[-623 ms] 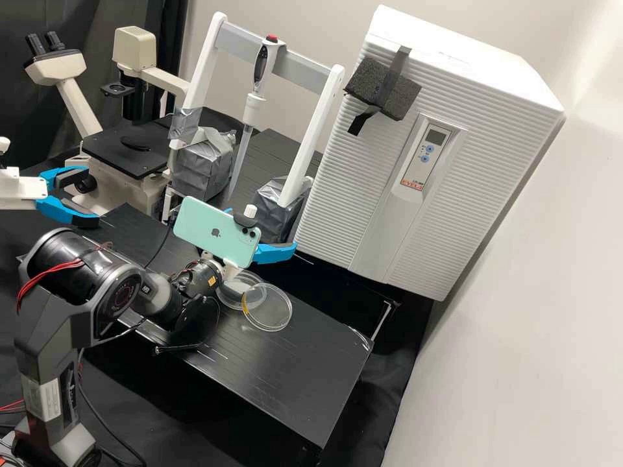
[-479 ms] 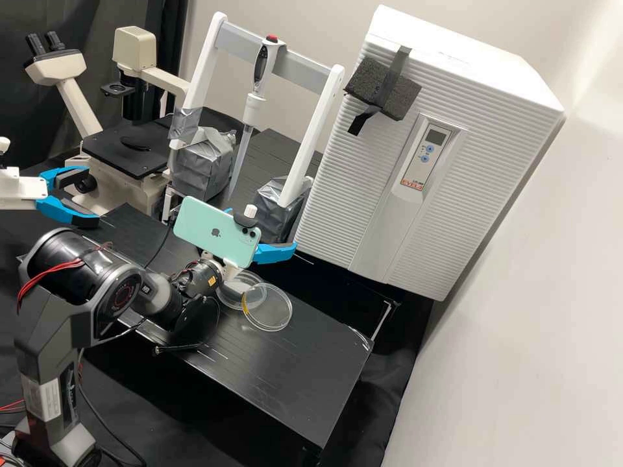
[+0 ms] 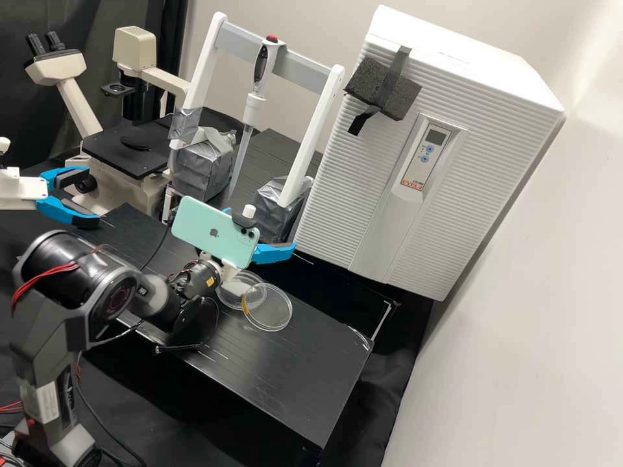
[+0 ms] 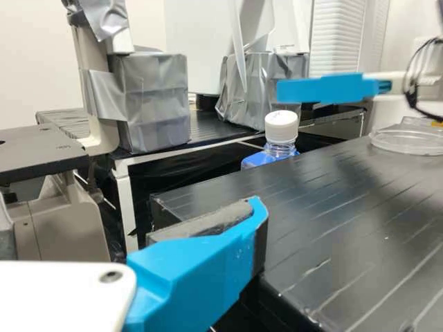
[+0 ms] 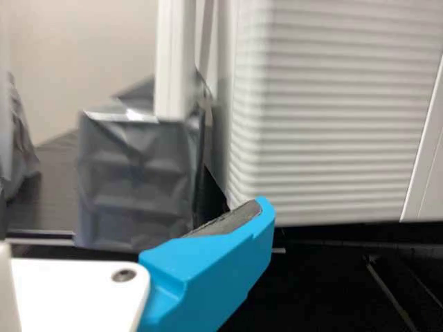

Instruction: Open the bottle

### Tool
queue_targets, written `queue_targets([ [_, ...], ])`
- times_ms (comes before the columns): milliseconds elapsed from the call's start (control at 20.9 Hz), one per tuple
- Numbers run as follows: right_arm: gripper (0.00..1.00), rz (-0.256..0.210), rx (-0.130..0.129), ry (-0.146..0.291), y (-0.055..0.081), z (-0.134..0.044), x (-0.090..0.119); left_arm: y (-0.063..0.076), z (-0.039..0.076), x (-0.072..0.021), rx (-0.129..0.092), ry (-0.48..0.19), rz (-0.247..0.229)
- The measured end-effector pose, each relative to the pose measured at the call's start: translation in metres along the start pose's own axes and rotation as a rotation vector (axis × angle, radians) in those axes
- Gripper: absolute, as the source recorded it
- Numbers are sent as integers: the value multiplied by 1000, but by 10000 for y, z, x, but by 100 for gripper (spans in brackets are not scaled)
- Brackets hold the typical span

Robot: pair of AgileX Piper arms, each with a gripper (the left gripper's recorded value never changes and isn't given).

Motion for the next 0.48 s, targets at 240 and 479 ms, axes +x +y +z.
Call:
queue_targets([
  [240, 100, -6, 13, 102, -82, -212, -139, -3, 15, 7, 0, -6, -1],
  [479, 100, -84, -108, 129, -371, -324, -143, -3, 15, 7, 0, -6, -1],
])
